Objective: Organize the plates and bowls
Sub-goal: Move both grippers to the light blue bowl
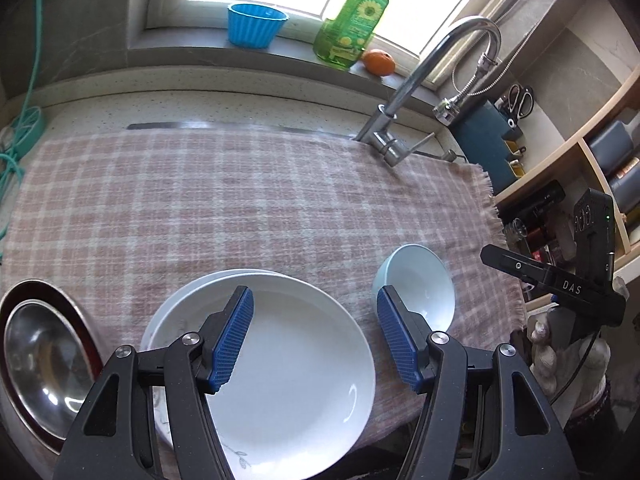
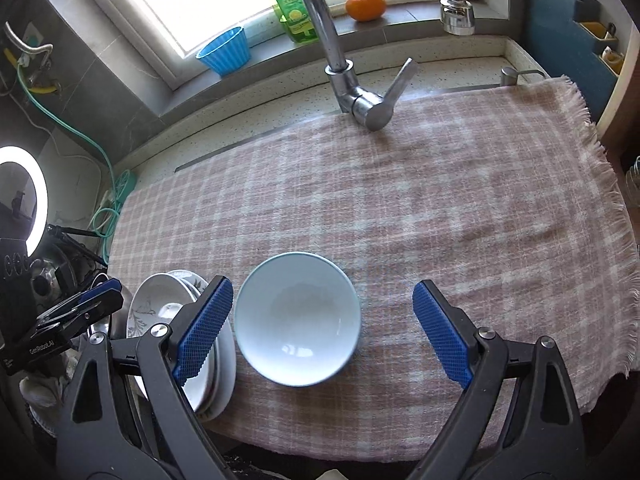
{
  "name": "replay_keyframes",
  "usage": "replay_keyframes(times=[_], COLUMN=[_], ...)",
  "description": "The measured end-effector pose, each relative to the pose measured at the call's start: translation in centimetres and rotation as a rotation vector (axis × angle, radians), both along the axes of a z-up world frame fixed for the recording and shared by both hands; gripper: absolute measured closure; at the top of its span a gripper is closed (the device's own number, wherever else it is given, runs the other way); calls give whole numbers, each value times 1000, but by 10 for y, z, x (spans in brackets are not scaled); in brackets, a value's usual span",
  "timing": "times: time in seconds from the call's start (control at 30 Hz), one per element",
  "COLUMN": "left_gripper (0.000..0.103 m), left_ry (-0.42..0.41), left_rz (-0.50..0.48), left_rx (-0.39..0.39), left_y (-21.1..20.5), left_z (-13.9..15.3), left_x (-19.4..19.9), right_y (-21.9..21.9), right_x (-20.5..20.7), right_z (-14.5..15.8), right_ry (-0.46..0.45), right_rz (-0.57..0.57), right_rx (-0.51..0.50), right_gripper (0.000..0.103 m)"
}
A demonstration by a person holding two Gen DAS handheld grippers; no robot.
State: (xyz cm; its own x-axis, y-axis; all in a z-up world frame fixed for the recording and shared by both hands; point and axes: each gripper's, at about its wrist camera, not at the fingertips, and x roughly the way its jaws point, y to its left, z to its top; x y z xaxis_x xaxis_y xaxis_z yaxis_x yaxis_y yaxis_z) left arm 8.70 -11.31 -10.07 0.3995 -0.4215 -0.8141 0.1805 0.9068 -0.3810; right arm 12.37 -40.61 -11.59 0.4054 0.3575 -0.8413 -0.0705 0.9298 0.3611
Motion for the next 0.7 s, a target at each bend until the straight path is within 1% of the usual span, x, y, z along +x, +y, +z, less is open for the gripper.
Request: replay_keyframes(times=[0.13,0.23,0.33,0.37,0.47,0.53,0.57,0.6,0.63,0.7], left_gripper=[39,39,39,41,43,45,49,54,56,62], left_ry=[5,26,38,44,63,77,84,92,99,111], left_rz=[-48,-77,-110,-121,-138,-143,-146,-149,-153,-163], left_rx=[0,-10,-5,-4,-6,-4,-5,-2,-1,2], left_y=[-26,-41,-57,-62,-72,-77,-79,-80,-82,-86], left_z=[-6,-13,-19,-22,-29,-34,-37,-39,-41,-45], left_x=[4,8,9,10,12,15,16,17,18,19], right_y=[-11,-15,-17,-18,-19,-18,-17,-16,-15,-11], right_x=[-3,-3,-4,-3,-2,0,0,0,1,1], right_z=[-10,-19,-27,-30,-37,-42,-44,-46,-49,-52], right_ry=[13,28,49,54,68,78,84,90,95,99], right_rz=[-9,-8,-2,0,5,9,12,17,25,37], right_rx=[6,15,41,49,60,73,82,87,88,85], right_gripper=[9,9,9,9,10,10,11,13,16,16])
